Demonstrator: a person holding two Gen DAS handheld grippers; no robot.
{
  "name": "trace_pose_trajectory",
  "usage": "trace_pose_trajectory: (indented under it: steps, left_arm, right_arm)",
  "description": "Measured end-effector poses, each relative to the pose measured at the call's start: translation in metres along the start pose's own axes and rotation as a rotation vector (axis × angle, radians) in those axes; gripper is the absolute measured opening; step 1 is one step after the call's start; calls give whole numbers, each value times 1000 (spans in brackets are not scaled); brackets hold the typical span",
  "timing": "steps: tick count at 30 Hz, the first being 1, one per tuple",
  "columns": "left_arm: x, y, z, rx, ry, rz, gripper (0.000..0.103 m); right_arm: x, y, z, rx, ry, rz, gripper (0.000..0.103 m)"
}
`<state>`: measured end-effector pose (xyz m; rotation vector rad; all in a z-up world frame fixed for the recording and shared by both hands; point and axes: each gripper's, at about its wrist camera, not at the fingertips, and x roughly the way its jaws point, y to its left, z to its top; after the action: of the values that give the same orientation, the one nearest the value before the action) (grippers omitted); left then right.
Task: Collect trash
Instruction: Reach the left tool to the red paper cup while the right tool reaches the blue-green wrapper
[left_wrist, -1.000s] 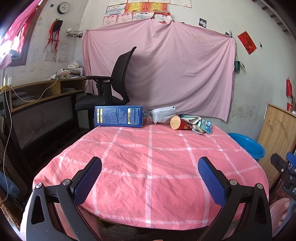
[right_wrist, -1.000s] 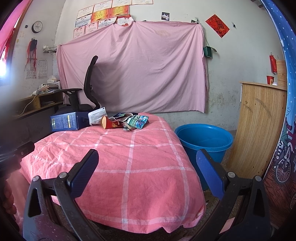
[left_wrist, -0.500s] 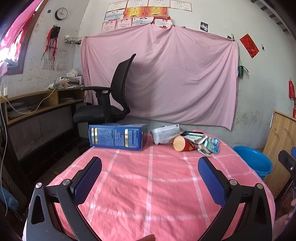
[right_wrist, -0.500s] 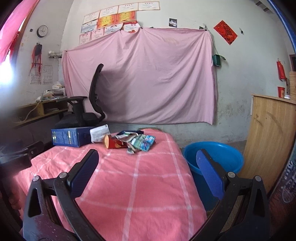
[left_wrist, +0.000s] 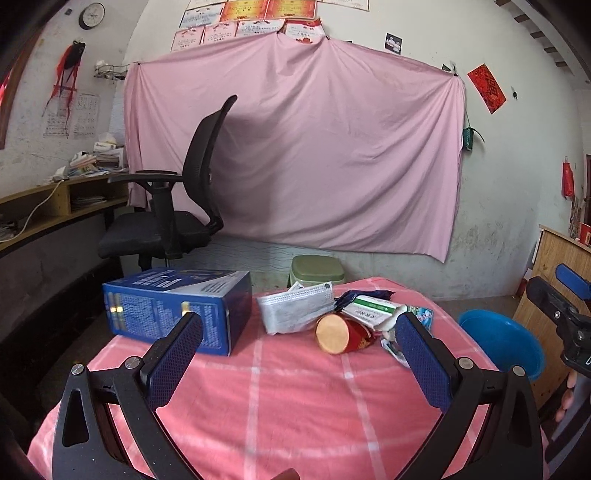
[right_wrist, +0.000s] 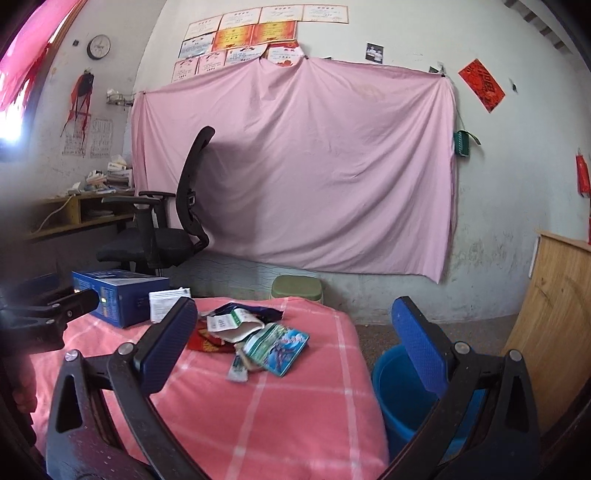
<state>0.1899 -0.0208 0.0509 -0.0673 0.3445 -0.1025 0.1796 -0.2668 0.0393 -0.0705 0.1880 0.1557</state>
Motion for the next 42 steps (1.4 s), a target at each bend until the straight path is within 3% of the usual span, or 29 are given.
trace_pose_trajectory:
  steps: [6,11,16,21,28,37,40,42]
  left_arm:
    - [42,-1,10,-20,45,-17,102]
    - [76,-3,4,-7,147,-22,101]
    - [108,-4,-8,-12,271,-42,90]
    - [131,-3,-18,-50,371,-58,67]
    - [144,0,-23,-90,428,-135,65]
    - [159,16,-24,-213,494,-207,64]
    - [159,17,-21,-230,507,-237,49]
    - [158,18,-21,-237,518,-260,33]
  right_arm:
    - [55,-10,-3,-1,68,22,103]
    - [97,-22,-15,74,208,65,103]
    - [123,-26,-24,83,320,106,103]
    - [141,-22,-30,51,401,145,103]
    - [168,-24,-41,82,509,158,103]
    - [187,-13,-49,85,599,182,103]
    - [189,-12,-49,83,615,188,103]
    - [191,-12,-50,88,627,190,102]
